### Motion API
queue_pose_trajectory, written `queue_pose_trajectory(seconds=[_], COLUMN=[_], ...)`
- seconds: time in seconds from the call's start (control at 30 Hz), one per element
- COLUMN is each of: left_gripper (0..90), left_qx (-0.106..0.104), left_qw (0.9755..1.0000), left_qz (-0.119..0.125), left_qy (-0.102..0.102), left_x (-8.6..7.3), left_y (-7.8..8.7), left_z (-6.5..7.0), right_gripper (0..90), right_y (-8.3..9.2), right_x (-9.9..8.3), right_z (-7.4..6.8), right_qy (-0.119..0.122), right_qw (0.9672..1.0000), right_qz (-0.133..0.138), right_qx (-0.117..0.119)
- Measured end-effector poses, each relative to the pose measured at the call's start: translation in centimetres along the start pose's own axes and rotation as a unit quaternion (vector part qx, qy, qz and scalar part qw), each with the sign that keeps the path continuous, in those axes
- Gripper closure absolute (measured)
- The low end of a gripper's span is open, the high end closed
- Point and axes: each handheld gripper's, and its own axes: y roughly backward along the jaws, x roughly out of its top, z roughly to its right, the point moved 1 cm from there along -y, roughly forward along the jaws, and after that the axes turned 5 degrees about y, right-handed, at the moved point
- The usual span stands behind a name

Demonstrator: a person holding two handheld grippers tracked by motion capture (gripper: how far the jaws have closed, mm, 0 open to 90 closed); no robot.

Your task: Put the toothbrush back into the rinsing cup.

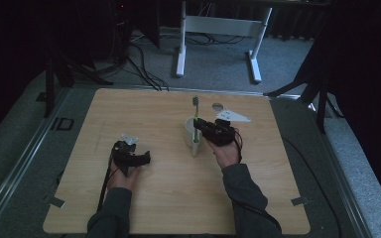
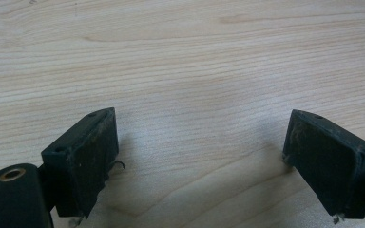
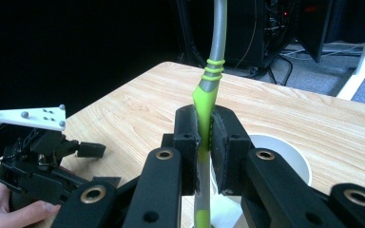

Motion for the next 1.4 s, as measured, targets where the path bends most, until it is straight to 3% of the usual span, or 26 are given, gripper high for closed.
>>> queue_pose_trajectory(seconds=[0.33,0.47,0.57,0.9,1.4], left_gripper=[11.7,11.7,11.8,11.7,11.7], left_qx=[0.000,0.000,0.000,0.000,0.000], left_qw=[1.0000,1.0000,1.0000,1.0000,1.0000], left_qz=[0.000,0.000,0.000,0.000,0.000], left_qy=[0.000,0.001,0.001,0.001,0.000], left_x=[0.0,0.0,0.0,0.0,0.0], left_y=[0.0,0.0,0.0,0.0,0.0], left_z=[0.0,0.0,0.0,0.0,0.0], right_gripper=[78.4,43.6,32.9,30.2,30.1], right_y=[0.5,0.6,0.6,0.7,1.5], right_x=[-0.2,-0.4,-0.4,-0.2,-0.8], right_z=[0.2,-0.1,-0.4,-0.6,-0.1], right_qy=[0.000,0.021,0.036,0.038,0.031], right_qw=[1.0000,0.9998,0.9993,0.9991,0.9992], right_qz=[-0.003,-0.004,-0.007,-0.006,-0.026], right_qx=[0.001,-0.004,-0.011,-0.015,-0.006])
